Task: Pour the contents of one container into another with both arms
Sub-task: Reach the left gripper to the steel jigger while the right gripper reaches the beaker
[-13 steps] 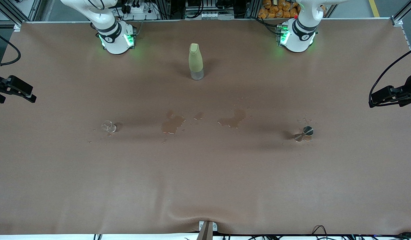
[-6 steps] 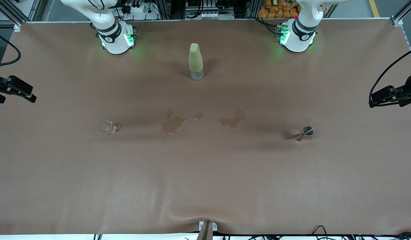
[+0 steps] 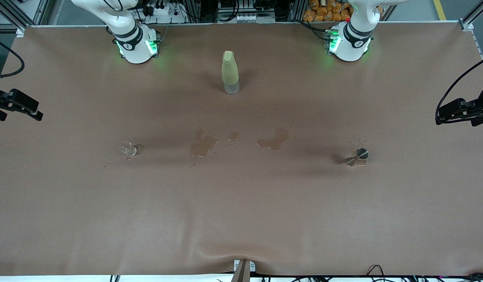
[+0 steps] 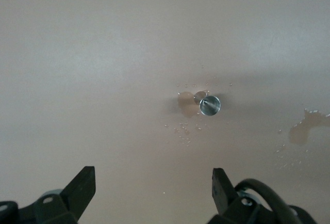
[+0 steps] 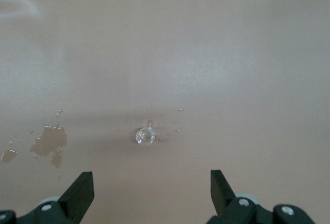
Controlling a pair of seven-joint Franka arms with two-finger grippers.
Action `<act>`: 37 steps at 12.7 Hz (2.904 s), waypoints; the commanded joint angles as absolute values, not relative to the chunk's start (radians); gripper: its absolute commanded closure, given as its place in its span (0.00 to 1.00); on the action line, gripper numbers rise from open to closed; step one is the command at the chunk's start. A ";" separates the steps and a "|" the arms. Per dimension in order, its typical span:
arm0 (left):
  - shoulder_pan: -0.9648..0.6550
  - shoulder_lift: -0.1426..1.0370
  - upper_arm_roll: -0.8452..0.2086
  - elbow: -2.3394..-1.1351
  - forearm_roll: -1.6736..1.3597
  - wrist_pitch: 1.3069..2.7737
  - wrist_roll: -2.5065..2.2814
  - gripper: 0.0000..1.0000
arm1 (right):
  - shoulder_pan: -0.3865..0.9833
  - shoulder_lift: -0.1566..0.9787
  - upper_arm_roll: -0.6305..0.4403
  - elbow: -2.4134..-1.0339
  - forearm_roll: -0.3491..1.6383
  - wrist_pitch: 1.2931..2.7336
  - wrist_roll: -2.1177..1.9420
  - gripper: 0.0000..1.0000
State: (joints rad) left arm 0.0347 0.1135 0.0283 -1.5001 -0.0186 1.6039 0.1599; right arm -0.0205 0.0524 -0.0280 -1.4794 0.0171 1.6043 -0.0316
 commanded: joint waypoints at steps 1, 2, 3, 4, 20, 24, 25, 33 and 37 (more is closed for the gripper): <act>0.044 0.129 0.028 -1.511 -0.087 1.592 0.273 0.00 | -0.040 0.038 -0.015 -1.486 0.008 1.566 -0.043 0.00; 0.044 0.138 0.028 -1.511 -0.136 1.592 0.300 0.00 | -0.043 0.037 -0.018 -1.483 0.005 1.527 -0.075 0.00; 0.046 0.147 0.028 -1.509 -0.181 1.591 0.352 0.00 | -0.044 0.031 -0.023 -1.489 0.005 1.505 -0.107 0.00; 0.046 0.152 0.028 -1.511 -0.225 1.588 0.458 0.00 | -0.055 0.029 -0.025 -1.488 0.005 1.481 -0.120 0.00; 0.161 0.270 0.029 -1.658 -0.520 1.560 1.634 0.00 | -0.081 0.023 -0.164 -1.701 0.083 1.617 -0.711 0.00; 0.225 0.327 0.029 -1.687 -0.555 1.562 1.813 0.00 | -0.081 0.028 -0.167 -1.735 0.077 1.695 -1.109 0.00; 0.235 0.345 0.028 -1.692 -0.558 1.562 1.895 0.00 | -0.083 0.026 -0.170 -1.752 0.074 1.721 -1.218 0.00; 0.320 0.535 0.029 -1.717 -0.721 1.568 2.336 0.00 | -0.072 0.031 -0.170 -1.887 0.061 1.943 -1.745 0.00; 0.336 0.601 0.029 -1.707 -0.836 1.578 2.364 0.00 | -0.080 0.055 -0.170 -1.962 0.081 2.061 -1.807 0.00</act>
State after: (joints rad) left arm 0.3317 0.5806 0.0332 -1.7176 -0.7900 1.5724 2.3470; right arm -0.0789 0.0576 -0.1656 -1.9187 0.0645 2.0133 -1.7610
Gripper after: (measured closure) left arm 0.000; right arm 0.000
